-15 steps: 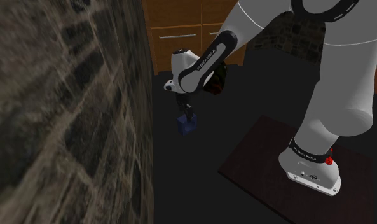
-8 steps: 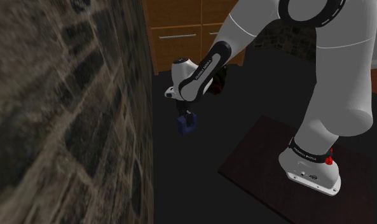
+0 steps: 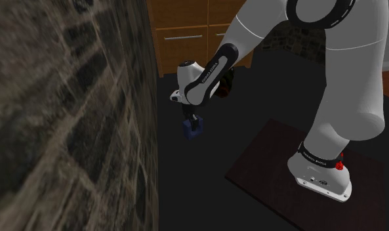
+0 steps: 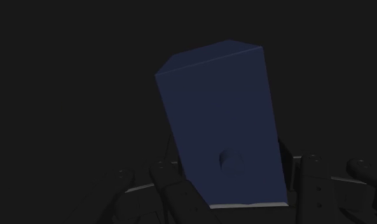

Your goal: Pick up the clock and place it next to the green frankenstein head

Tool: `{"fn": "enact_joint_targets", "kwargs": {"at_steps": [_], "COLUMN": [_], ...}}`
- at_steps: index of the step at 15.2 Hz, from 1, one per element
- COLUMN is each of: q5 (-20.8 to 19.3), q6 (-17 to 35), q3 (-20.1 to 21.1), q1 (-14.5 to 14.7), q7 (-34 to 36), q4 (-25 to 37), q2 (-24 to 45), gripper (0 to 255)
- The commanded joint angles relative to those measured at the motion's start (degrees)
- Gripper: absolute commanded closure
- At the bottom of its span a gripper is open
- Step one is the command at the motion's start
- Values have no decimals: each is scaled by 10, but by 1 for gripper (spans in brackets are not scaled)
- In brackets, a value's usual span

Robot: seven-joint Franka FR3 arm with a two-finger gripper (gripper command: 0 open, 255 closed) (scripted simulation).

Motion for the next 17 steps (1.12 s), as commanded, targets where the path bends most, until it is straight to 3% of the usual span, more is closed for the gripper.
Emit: {"fn": "enact_joint_targets", "kwargs": {"at_steps": [1, 9, 17], "q5": [0, 0, 0], "q6": [0, 0, -52], "q3": [0, 0, 0], "q1": [0, 0, 0], "q7": [0, 0, -1], "q4": [0, 0, 1], "q2": [0, 0, -51], "gripper": [255, 255, 255]}}
